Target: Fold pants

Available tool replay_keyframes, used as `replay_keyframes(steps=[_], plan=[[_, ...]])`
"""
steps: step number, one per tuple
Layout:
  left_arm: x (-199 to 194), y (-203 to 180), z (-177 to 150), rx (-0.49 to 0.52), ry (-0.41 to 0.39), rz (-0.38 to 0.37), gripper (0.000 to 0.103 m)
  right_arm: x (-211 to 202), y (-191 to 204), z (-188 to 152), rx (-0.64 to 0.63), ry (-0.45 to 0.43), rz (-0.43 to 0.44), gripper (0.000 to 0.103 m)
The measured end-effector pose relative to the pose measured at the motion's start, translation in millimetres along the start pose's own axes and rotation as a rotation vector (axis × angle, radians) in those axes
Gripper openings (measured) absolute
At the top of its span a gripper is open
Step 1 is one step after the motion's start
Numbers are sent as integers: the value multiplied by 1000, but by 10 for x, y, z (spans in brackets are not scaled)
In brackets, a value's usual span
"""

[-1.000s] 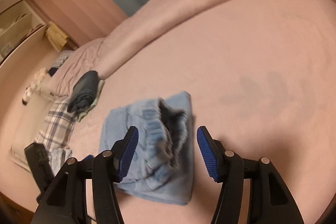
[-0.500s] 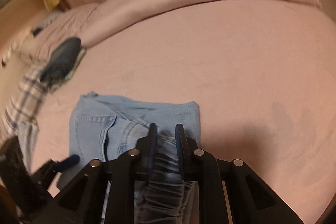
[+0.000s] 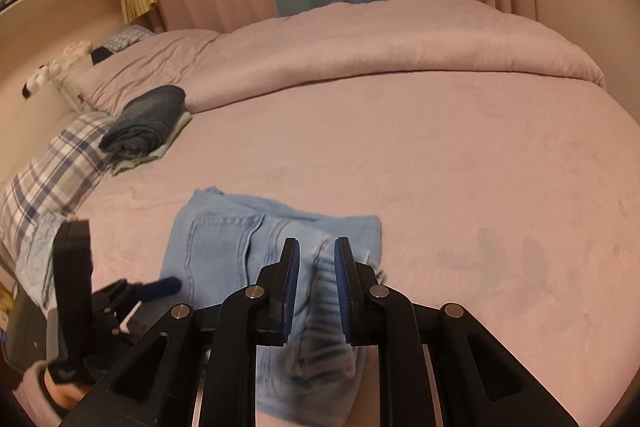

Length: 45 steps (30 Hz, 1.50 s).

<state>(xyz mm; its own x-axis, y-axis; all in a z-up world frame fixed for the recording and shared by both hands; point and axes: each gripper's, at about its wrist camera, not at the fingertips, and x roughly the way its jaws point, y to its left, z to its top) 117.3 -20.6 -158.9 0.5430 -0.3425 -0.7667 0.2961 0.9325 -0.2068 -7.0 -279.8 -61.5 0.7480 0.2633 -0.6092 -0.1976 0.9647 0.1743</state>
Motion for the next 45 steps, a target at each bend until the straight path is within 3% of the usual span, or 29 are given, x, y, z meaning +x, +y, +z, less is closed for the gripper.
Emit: replay_keyframes(steps=[12, 24, 29, 34, 45], plan=[[3, -1, 4, 5, 5, 2, 97, 151, 96, -344, -22, 73, -2, 17], [22, -12, 36, 18, 35, 18, 98, 230, 93, -527, -57, 61, -45, 17], [-76, -71, 157, -6, 41, 49, 97, 221, -12, -572, -18, 46, -1, 17], [-124, -253, 346, 31, 1, 16, 97, 208, -115, -605, 12, 32, 45, 17], [420, -251, 717, -85, 144, -15, 100, 206, -202, -624, 40, 34, 85, 17]])
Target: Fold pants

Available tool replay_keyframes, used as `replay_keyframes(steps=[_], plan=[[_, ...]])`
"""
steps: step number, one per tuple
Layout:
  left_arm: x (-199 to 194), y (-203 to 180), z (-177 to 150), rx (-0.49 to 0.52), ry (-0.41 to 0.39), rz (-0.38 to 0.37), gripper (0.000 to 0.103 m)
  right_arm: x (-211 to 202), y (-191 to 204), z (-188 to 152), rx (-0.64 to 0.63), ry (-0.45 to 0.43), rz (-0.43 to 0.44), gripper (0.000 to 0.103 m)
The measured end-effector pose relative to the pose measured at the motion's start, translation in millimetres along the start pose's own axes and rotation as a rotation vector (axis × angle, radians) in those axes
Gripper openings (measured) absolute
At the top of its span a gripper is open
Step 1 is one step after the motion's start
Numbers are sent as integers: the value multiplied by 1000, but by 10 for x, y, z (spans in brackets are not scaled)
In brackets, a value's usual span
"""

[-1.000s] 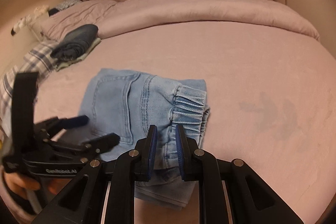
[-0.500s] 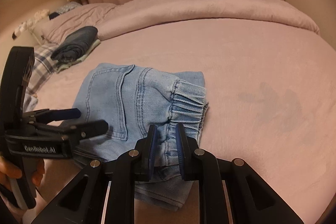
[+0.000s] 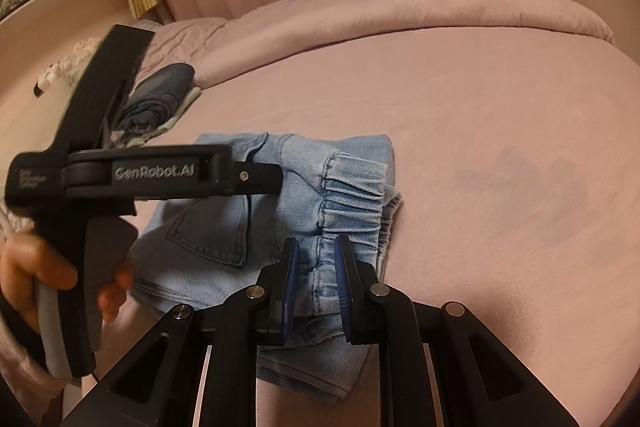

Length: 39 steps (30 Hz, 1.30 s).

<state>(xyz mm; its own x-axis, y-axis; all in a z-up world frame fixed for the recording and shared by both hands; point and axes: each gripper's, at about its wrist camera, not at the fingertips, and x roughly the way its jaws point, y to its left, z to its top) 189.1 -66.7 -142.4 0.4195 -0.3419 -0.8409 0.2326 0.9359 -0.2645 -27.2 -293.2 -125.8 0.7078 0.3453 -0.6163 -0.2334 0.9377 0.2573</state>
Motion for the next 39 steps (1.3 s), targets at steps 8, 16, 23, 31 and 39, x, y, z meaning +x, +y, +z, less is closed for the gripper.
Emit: replay_keyframes(steps=[8, 16, 23, 31, 39], plan=[[41, 35, 94, -6, 10, -26, 102, 11, -27, 32, 3, 4, 3, 17], [-580, 406, -296, -11, -160, 43, 100, -68, -153, 148, 73, 47, 64, 28], [-619, 1074, -734, -209, -126, -49, 87, -173, -11, 277, 62, 22, 60, 46], [-525, 1077, -992, -276, -119, -248, 54, 141, 444, 674, -3, 57, 170, 46], [-581, 1142, -1127, -300, -146, -291, 47, 750, 927, 962, -47, 173, 231, 46]])
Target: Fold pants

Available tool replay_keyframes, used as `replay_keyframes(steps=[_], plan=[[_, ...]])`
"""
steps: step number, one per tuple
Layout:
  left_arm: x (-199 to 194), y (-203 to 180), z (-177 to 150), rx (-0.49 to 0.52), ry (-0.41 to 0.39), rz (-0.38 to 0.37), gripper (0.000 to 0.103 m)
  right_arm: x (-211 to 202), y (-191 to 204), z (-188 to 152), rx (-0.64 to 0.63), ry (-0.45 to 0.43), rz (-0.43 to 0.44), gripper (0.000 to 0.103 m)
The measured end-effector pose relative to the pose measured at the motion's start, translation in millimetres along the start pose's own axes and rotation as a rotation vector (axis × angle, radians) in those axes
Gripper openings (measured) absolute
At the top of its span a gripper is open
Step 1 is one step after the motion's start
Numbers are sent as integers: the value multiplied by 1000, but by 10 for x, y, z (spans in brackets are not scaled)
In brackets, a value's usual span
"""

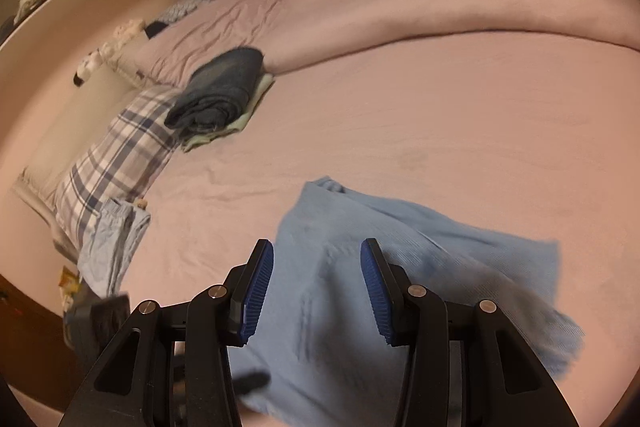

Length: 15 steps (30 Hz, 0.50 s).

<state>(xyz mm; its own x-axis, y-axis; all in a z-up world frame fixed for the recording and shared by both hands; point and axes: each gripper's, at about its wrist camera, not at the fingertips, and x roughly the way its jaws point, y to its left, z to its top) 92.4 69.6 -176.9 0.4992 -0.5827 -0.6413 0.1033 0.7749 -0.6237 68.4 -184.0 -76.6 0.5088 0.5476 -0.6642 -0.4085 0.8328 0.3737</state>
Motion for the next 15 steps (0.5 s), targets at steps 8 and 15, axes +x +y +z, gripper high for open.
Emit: replay_keyframes(steps=[8, 15], plan=[[-17, 153, 3, -5, 13, -44, 43, 898, -40, 458, 40, 249, -31, 46], [-55, 273, 80, -4, 36, -77, 37, 1166, 15, 449, -33, 391, -50, 22]])
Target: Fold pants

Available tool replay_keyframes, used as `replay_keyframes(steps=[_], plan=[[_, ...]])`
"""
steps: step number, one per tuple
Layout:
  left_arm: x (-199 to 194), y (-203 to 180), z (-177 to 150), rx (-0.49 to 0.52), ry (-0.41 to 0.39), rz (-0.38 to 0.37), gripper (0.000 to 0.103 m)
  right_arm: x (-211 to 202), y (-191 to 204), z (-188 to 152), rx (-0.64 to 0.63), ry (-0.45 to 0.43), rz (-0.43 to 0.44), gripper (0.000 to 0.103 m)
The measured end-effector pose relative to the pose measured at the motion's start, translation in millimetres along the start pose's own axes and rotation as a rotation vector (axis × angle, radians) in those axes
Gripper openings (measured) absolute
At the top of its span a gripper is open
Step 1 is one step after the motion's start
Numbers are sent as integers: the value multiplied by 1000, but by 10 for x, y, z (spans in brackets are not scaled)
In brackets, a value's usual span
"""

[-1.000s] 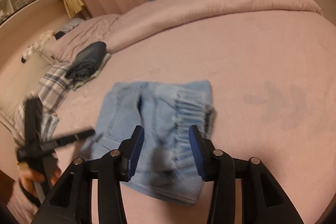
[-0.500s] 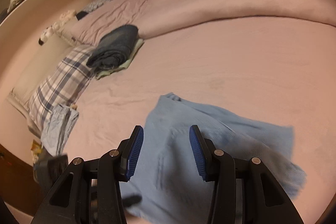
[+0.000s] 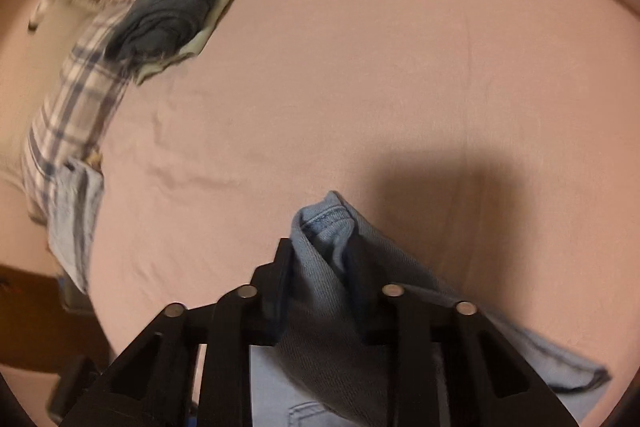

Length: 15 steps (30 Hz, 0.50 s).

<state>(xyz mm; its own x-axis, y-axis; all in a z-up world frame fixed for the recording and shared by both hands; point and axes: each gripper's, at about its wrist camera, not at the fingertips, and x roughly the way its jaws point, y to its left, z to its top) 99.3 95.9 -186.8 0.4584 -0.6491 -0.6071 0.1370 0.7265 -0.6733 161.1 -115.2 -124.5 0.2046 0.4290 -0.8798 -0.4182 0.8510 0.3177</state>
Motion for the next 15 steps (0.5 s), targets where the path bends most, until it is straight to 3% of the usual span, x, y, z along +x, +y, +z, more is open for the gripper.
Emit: replay_keyframes(steps=[5, 8, 10, 13, 15], plan=[[-128, -58, 9, 8, 1, 37, 36, -24, -91, 4, 54, -40, 4, 20], [-336, -70, -3, 55, -9, 61, 36, -169, -228, 4, 126, -138, 36, 20], [-430, -66, -7, 65, -22, 74, 33, -377, -322, -17, 166, -238, 5, 20], [-594, -18, 21, 66, -70, 95, 33, -660, -279, -194, 134, -280, 74, 20], [-644, 4, 100, 49, -94, 81, 33, -814, -136, -428, 53, -287, 69, 20]])
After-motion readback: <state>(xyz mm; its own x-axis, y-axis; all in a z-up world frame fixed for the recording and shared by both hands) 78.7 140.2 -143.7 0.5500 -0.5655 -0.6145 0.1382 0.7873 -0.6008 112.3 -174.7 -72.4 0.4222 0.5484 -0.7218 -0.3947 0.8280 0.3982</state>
